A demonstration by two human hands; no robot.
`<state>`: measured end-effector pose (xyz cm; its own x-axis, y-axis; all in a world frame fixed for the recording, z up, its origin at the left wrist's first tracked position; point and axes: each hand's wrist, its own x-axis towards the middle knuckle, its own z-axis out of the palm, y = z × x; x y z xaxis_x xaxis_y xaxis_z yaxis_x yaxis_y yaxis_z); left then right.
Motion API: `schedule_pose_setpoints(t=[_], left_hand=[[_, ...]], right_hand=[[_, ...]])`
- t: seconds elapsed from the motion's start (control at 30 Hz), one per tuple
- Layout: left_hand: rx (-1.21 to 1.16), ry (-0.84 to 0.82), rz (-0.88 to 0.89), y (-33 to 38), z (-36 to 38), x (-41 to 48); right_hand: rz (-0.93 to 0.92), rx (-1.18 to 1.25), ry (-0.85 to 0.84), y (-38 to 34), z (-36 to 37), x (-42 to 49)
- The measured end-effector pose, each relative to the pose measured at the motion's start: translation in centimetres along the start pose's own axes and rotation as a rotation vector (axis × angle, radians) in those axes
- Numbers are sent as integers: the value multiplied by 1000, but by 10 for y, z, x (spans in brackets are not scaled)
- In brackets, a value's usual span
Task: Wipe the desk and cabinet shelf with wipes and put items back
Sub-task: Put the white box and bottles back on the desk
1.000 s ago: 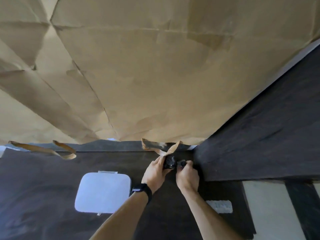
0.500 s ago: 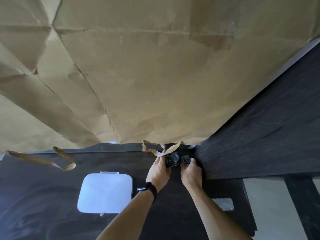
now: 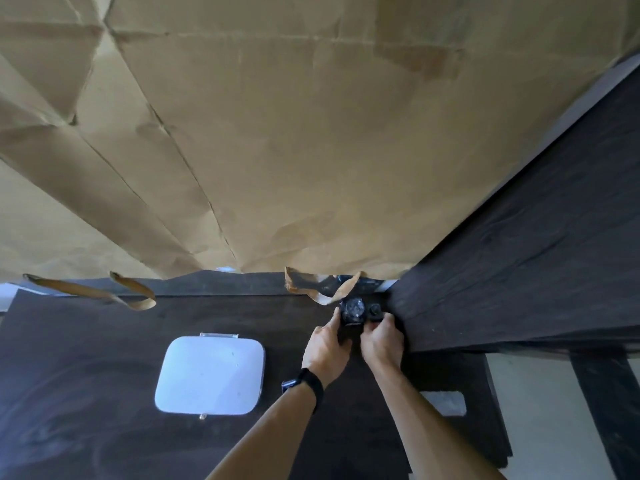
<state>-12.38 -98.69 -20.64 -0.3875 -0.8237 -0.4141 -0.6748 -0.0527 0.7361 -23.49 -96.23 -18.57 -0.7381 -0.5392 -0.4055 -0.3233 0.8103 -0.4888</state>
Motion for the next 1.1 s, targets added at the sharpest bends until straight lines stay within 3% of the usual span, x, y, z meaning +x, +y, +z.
schedule_pose_setpoints(t=[0.2, 1.1], left_hand=[[-58, 52, -9, 7, 7, -3], [-38, -31, -110, 9, 0, -8]], right_hand=[[7, 44, -26, 0, 2, 5], [-42, -101, -25, 4, 12, 12]])
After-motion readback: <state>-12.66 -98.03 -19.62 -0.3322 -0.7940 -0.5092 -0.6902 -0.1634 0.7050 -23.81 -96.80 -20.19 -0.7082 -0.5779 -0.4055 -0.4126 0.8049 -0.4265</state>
